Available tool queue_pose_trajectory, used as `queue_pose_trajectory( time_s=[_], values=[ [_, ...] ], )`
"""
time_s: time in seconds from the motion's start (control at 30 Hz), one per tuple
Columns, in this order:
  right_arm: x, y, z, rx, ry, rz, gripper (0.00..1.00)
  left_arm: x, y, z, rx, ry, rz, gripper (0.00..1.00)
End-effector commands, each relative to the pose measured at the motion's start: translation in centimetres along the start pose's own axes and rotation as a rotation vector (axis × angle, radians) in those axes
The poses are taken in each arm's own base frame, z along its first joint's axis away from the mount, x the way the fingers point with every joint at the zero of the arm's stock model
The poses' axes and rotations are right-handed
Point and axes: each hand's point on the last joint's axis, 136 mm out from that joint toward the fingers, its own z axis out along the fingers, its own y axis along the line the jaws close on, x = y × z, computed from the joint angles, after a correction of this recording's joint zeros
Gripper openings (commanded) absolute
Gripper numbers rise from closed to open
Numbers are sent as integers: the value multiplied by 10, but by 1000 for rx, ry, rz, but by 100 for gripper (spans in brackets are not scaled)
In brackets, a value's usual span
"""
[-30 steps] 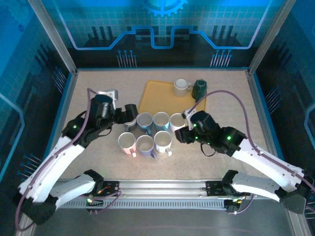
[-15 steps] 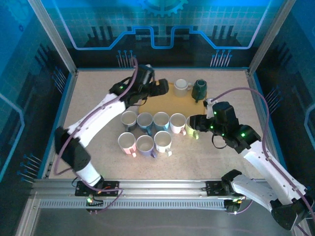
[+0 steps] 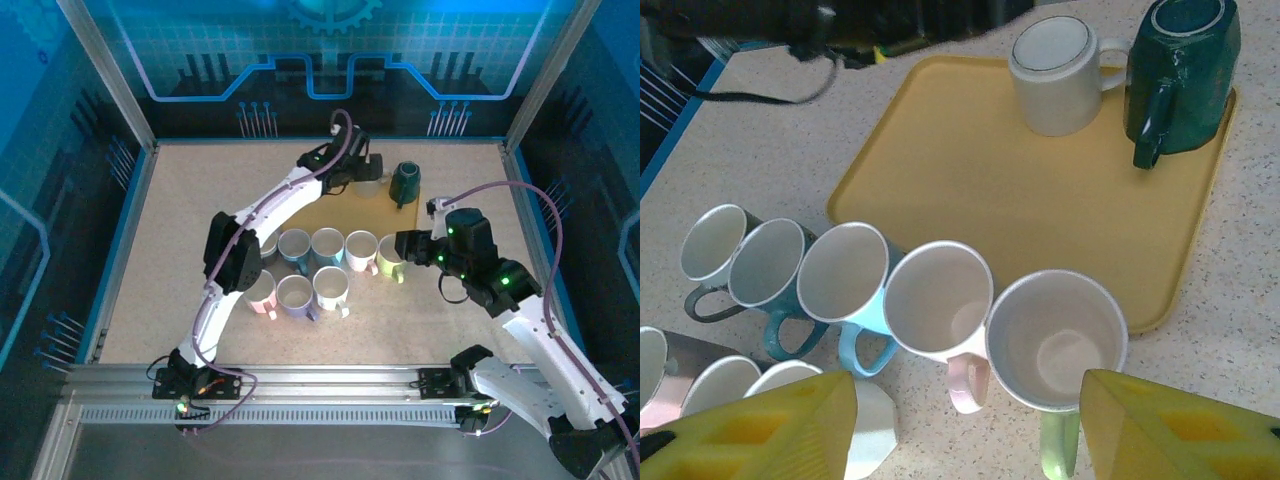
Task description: Turn the mug right side up
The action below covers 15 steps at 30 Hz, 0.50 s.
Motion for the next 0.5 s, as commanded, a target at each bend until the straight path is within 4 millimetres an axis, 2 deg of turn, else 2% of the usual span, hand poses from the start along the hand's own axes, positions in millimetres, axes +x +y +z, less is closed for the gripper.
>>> queue_pose_trajectory(
  time_s=[0.0,0.2,0.47],
  values=[
    [-8,-6,-4,22,-31,-11,62,-10,-22,12,52,-77,143,99],
    [-7,-8,-1,17,-27,-5,64,14,-24,48,63,-44,197,99],
    [-6,-8,4,1,-24,6,64,25,-10,82,-26,-52,242,99]
  ],
)
